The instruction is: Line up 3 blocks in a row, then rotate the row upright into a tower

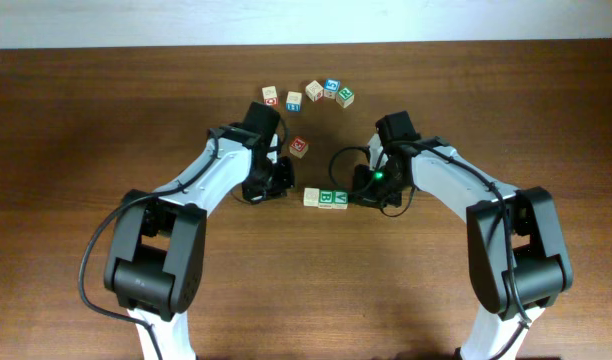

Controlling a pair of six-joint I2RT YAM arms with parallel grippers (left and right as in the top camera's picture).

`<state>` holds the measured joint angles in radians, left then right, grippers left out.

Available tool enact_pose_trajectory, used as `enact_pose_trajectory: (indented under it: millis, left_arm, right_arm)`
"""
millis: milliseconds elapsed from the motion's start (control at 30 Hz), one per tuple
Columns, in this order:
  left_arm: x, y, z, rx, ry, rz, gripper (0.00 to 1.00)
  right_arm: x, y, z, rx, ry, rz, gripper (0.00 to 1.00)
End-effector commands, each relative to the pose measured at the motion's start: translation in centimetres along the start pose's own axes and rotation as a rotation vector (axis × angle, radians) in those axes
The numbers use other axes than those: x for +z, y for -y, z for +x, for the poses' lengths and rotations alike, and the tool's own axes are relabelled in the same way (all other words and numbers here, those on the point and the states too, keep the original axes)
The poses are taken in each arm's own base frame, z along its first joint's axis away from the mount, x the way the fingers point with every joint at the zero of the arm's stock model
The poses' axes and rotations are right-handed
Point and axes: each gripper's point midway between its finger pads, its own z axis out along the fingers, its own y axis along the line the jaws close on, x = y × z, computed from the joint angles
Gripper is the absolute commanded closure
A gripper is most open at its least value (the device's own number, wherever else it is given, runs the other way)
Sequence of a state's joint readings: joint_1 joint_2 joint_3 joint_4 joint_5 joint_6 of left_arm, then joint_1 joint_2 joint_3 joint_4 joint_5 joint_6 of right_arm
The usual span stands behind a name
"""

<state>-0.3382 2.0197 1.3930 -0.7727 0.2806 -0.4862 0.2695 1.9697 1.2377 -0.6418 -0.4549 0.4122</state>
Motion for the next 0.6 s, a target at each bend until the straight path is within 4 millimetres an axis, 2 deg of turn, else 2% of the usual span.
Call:
enact_pose_trajectory:
  millis: [0, 100, 167, 267, 300, 467, 533, 567]
  left_arm:
    - [0.5, -0.2, 0.6, 0.069, -0.029, 0.003, 1.00]
    - [0.5, -0.2, 0.5, 0.069, -0.023, 0.002, 1.00]
    - [0.5, -0.2, 0.2, 0.072, -0.013, 0.002, 1.00]
    - [0.2, -0.9, -0.7, 0.055, 0.012, 0.002, 1.00]
    - [0.0, -1.5, -1.2, 0.037, 0.023, 0.003, 1.00]
    - [-1.0, -5.1, -3.2, -0.055, 0.060, -0.018, 0.99]
    - [-1.6, -6.9, -3.6, -0.108, 0.059, -0.023, 0.98]
    - [-1.8, -7.6, -3.6, -0.126, 0.054, -0.027, 0.98]
  right_arm:
    - [0.4, 0.7, 0.2, 0.038, -0.015, 0.021, 0.87]
    - [-1.5, 2.0, -0.7, 0.067, 0.008, 0.169, 0.80]
    - [-2.8, 1.4, -1.2, 0.065, 0.009, 0.191, 0.79]
    - [-4.0, -0.9, -0.7, 0.042, -0.017, 0.199, 0.79]
    - [-4.0, -1.9, -0.1, 0.045, -0.029, 0.212, 0.78]
    - [-2.8, -3.8, 3.0, 0.054, -0.039, 0.345, 0.73]
    - [-2.2, -4.8, 4.0, 0.026, -0.027, 0.382, 0.68]
    - [-1.9, -5.1, 4.2, 0.016, -0.017, 0.401, 0.62]
